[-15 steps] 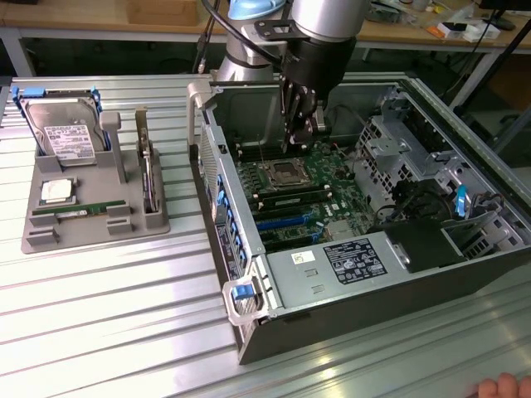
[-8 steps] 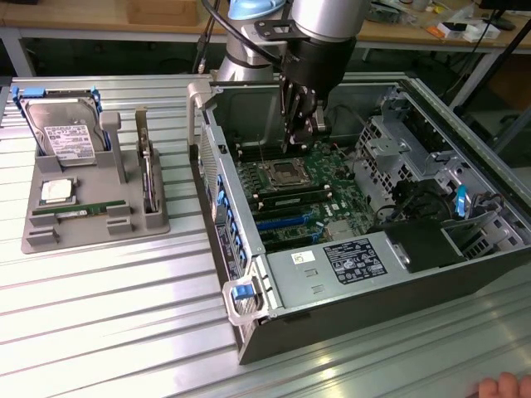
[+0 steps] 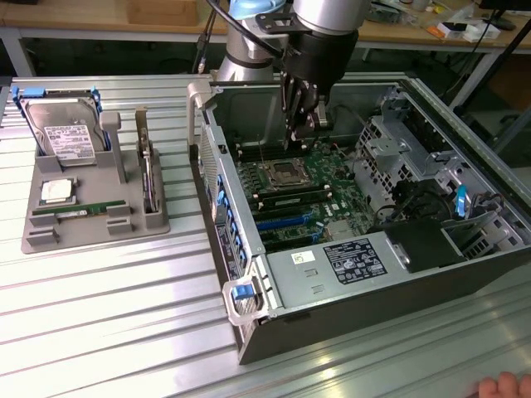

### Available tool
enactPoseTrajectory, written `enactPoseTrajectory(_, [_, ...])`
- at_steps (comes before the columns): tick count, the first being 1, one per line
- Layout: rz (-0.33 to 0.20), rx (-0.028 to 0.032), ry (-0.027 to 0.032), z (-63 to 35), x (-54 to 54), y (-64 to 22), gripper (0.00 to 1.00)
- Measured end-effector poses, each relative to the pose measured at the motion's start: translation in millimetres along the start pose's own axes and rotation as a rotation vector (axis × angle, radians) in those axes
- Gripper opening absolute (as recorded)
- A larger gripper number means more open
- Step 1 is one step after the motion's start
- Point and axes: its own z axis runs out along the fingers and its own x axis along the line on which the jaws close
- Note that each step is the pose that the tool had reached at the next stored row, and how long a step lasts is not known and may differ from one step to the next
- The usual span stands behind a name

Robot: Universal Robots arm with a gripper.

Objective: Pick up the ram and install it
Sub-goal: 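Press down the ram until it locks into place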

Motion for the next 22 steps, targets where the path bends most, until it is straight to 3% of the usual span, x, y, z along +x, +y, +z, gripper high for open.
enactPoseTrajectory(22, [0.0,-0.0017,0.0012,-5.0,0.0,-0.1,0.11])
